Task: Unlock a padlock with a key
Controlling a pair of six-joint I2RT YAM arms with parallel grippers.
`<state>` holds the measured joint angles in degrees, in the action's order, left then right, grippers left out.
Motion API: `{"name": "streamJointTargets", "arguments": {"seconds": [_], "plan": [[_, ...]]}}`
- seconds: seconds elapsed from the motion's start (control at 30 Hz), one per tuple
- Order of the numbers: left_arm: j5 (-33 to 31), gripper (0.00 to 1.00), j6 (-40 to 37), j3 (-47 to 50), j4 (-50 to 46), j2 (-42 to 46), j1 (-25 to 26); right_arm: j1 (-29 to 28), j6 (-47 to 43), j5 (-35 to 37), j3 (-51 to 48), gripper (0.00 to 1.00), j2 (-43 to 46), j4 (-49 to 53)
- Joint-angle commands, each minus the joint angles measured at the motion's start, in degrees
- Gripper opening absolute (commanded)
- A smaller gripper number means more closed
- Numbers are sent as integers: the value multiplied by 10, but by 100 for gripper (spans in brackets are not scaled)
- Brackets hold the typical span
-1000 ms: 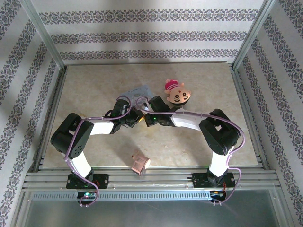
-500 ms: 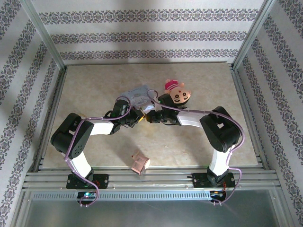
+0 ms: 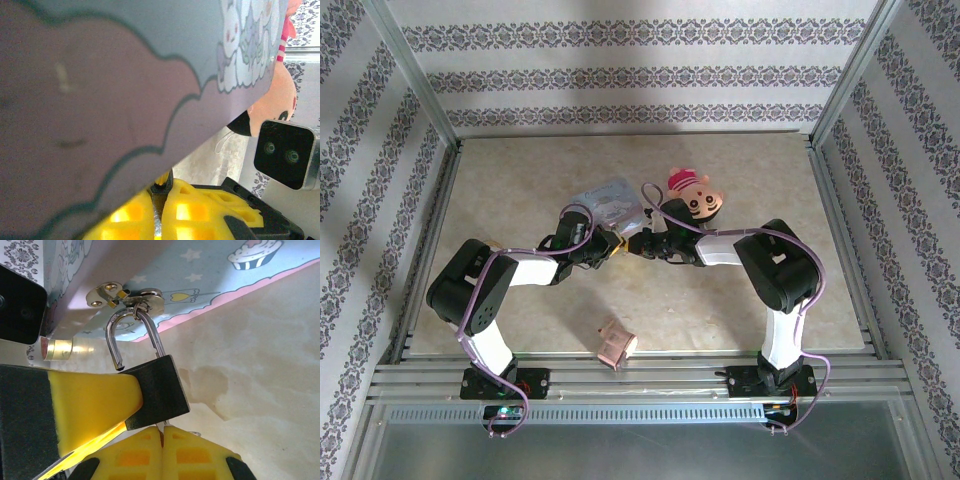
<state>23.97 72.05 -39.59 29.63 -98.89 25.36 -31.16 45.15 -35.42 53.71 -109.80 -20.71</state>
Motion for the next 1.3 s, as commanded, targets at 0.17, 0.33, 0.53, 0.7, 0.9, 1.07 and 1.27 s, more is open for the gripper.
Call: {"name": "streamJointTargets", "arguments": {"seconds": [0.17, 0.33, 0.53, 0.7, 0.9, 1.07, 1.27], "plan": [[69, 34, 47, 20, 3, -13, 5, 9, 20, 41, -5, 0, -18, -39], [67, 46, 52, 22, 7, -10, 5, 9, 21, 46, -3, 0, -19, -38], [64, 71, 47, 22, -7, 7, 3, 9, 19, 53, -1, 0, -16, -32], [55, 96, 31, 22, -37, 34, 2, 7, 10, 63, 0, 1, -12, -17], [28, 99, -11, 13, -107, 87, -2, 4, -1, 73, 6, 8, -8, 1], [-10, 99, -64, 1, -183, 143, -8, 3, -5, 78, 7, 15, 1, 10], [-64, 99, -126, -8, -248, 212, -19, 0, -21, 94, 10, 24, 24, 39]]}}
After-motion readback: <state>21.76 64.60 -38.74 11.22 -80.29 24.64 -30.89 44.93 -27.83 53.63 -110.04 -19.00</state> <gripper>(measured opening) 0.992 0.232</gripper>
